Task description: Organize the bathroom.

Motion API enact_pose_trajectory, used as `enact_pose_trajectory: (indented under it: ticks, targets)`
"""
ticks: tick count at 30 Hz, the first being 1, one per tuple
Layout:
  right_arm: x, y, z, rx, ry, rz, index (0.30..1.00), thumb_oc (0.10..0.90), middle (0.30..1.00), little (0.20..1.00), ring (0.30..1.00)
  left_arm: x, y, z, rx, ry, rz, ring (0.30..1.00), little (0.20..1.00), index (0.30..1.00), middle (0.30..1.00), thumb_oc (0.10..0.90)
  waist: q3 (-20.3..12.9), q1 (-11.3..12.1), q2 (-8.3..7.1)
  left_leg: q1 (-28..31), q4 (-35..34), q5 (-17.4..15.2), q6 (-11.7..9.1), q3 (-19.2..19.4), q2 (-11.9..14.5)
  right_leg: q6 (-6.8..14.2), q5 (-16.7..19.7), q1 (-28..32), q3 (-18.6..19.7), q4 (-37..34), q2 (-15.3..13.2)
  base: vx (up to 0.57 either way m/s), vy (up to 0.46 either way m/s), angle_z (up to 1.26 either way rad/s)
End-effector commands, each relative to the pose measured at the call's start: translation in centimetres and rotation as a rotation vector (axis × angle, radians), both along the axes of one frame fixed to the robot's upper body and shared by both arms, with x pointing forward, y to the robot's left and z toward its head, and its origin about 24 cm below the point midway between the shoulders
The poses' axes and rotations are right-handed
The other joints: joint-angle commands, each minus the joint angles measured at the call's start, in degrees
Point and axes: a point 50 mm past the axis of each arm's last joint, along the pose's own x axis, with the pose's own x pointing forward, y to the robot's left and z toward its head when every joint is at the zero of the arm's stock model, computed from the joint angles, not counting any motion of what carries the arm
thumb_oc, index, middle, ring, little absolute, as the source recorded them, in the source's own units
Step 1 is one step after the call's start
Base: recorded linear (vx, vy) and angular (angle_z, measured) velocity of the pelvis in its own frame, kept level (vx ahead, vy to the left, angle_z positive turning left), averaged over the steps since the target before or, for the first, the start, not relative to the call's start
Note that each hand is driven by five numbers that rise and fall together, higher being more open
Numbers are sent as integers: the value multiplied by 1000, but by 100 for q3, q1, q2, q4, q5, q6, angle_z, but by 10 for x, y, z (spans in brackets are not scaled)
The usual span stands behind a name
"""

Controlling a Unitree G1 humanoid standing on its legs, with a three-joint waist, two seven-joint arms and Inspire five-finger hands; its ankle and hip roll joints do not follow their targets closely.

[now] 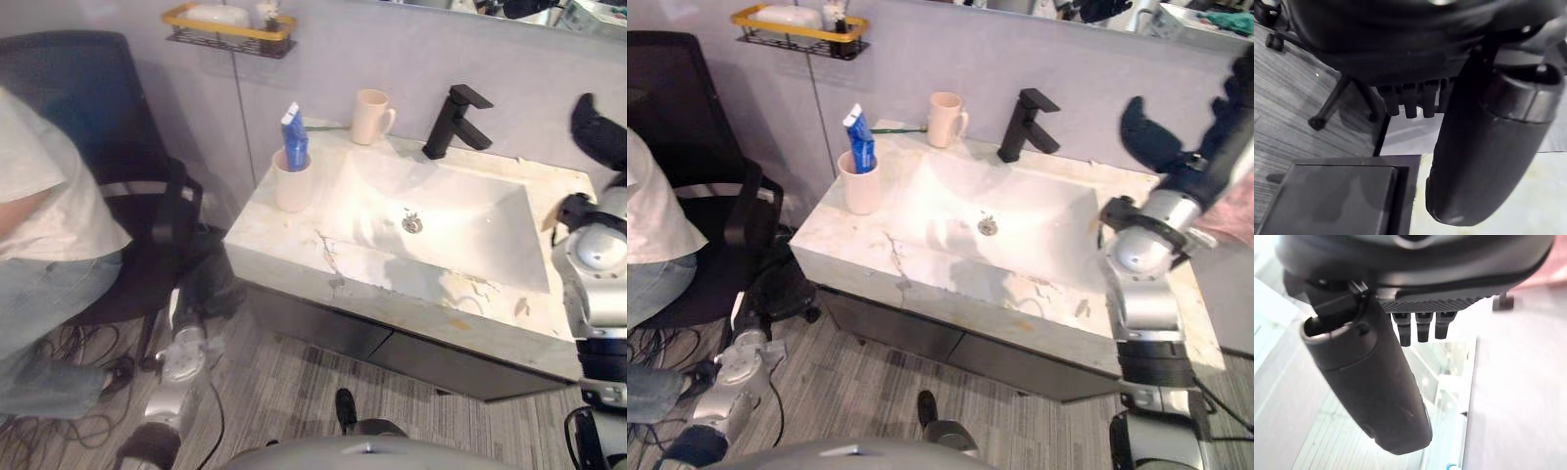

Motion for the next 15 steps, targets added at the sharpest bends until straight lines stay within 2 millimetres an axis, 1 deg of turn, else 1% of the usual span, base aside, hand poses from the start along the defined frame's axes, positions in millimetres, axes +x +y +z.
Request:
enact_pose_trajectory:
  ticks: [1, 2, 4, 6, 7, 8, 9, 10, 12, 13, 15]
  targets:
    - [-28, -32, 50, -109, -241, -158, 900, 800, 900, 900, 900, 5, 16, 8, 95, -106, 59, 900, 900, 900, 900, 800, -488, -134, -59, -359, -6, 47, 115, -411, 113, 78, -376, 539, -61, 8, -19, 33, 2, -14]
    - [-31, -37, 49, -102, -240, -178, 900, 800, 900, 900, 900, 2, 18, 4, 104, -88, 72, 900, 900, 900, 900, 800, -497, -154, -52, -334, -6, -9, 116, -415, 114, 89, -427, 562, -59, 8, -15, 31, -4, -12]
    - [-49, -61, 46, -71, -241, -285, 900, 800, 900, 900, 900, -13, 29, -10, 66, -37, 173, 900, 900, 900, 900, 800, -518, -249, -71, -353, -6, 0, 100, -375, 125, 108, -413, 525, -24, 8, 6, 16, -14, -11]
    - [-61, -76, 42, -48, -224, -360, 900, 800, 900, 900, 900, -20, 35, -16, 91, -15, 221, 900, 900, 900, 900, 800, -523, -300, -83, -373, -6, 9, 85, -347, 135, 119, -402, 497, 3, 8, 18, 0, -22, -14]
    - [-71, -90, 35, -33, -192, -446, 900, 800, 900, 900, 900, -28, 41, -21, 111, 11, 267, 900, 900, 900, 900, 800, -517, -364, -104, -387, -6, 21, 78, -327, 144, 126, -385, 468, 35, 8, 35, 0, -21, -12]
    - [-73, -92, 35, -30, -188, -455, 900, 800, 900, 900, 900, -29, 41, -22, 111, 13, 269, 900, 900, 900, 900, 800, -519, -358, -104, -391, -6, 22, 76, -323, 146, 127, -383, 462, 41, 8, 37, -1, -32, -6]
    - [-83, -105, 27, 2, -153, -514, 900, 800, 900, 900, 900, -35, 44, -28, 77, 34, 307, 900, 900, 900, 900, 800, -518, -416, -126, -409, -6, 28, 66, -287, 153, 136, -371, 430, 76, 8, 54, 0, 0, 0]
    - [-86, -110, 25, 17, -141, -537, 900, 800, 900, 900, 900, -36, 45, -30, 54, 39, 315, 900, 900, 900, 900, 800, -519, -425, -132, -415, -6, 30, 63, -277, 157, 138, -367, 419, 85, 8, 58, -3, -33, -5]
    - [-98, -126, 12, 65, -90, -620, 900, 800, 900, 900, 900, -44, 48, -36, 45, 67, 329, 900, 900, 900, 900, 800, -516, -451, -147, -433, -6, 30, 49, -241, 171, 141, -362, 386, 102, 8, 76, -3, -44, -13]
    - [-113, -143, -4, 140, -59, -671, 900, 800, 900, 900, 900, -53, 52, -41, 39, 91, 338, 900, 900, 900, 900, 800, -500, -484, -171, -453, -6, 51, 32, -202, 192, 150, -345, 359, 114, 8, 95, -7, -54, -18]
    - [-121, -150, -9, 178, -50, -689, 900, 800, 900, 900, 900, -56, 54, -43, 18, 96, 356, 900, 900, 900, 900, 800, -499, -474, -176, -466, -6, 56, 23, -188, 198, 153, -339, 342, 118, 8, 101, -9, -39, -12]
